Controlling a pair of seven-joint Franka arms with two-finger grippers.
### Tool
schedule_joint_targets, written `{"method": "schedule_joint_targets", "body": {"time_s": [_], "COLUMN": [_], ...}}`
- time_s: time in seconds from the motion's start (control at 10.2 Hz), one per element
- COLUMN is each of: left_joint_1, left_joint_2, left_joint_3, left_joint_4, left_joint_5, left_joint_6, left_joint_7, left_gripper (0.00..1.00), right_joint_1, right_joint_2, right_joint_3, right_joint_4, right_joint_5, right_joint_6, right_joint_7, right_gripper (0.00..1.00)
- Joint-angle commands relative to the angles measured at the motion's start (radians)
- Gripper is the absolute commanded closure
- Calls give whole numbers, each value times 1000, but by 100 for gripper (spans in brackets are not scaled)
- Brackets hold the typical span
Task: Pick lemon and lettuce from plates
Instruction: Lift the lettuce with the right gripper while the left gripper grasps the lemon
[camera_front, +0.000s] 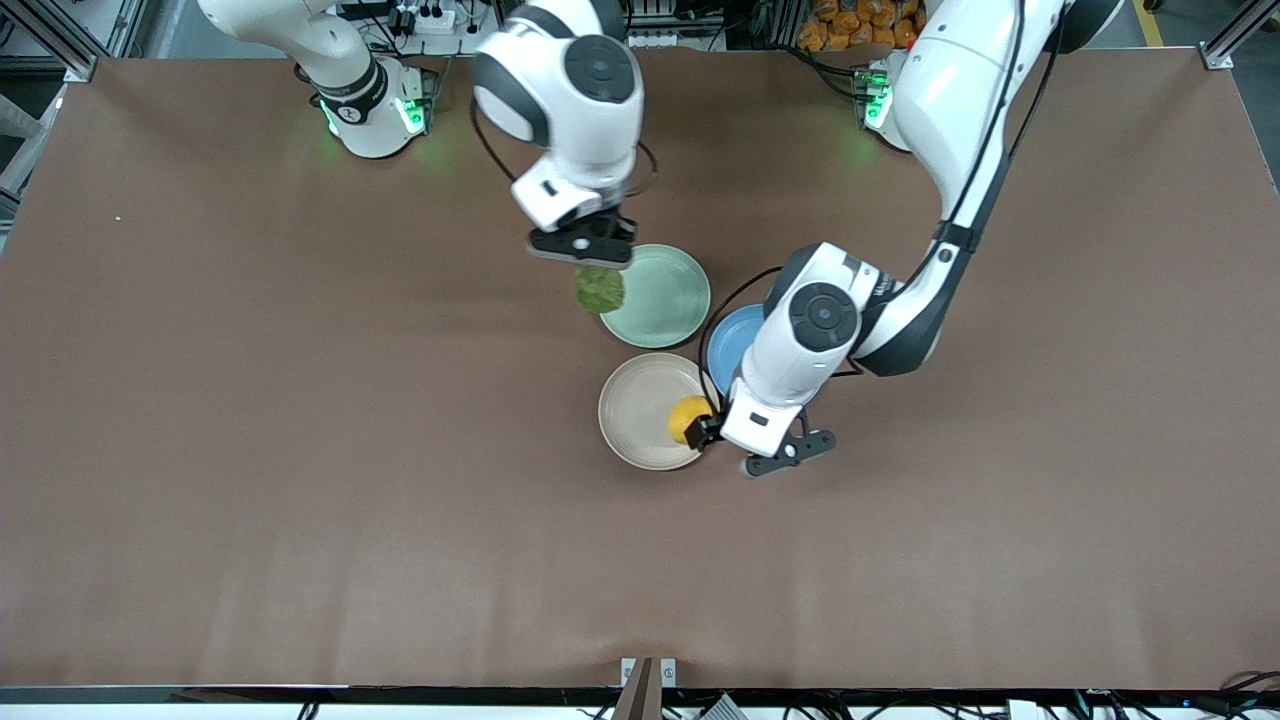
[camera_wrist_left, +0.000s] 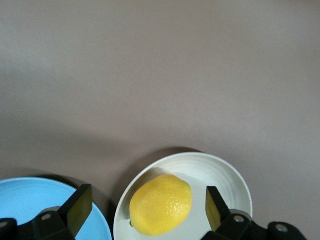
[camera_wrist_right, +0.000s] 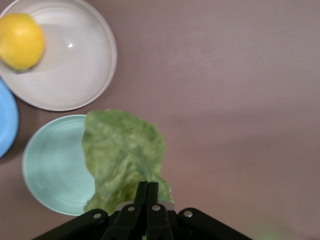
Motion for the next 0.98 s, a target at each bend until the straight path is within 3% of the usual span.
{"method": "schedule_joint_targets", "body": {"time_s": [0.0,0.29,0.49,0.68,0.88], "left_joint_1": [-43,-69,-89,-100,-104], "left_joint_2": [54,97,117,114,117], "left_joint_3": [15,15,15,15,15], "left_joint_4": [25,25,30,30,30], "left_joint_5": [28,83,104,104,105], "left_joint_6": [10,14,33,36,36], "left_joint_7": [-27,-26,-27,-29,-27], "left_gripper": [0,0,0,0,0], "right_joint_1": [-125,-261,-266,-277,-373], "right_joint_2": [-54,-59,-62,-53,-46], "right_joint_3": [16,3,-138,-226,-247], "right_joint_4": [-36,-54,-59,-77,-129], "right_joint_5": [31,18,31,31,92], "right_joint_6": [-86,-100,-51,-16,56], "right_joint_7": [-218,-355,-510,-603,-702], "right_gripper": [100,100,100,100,100]}}
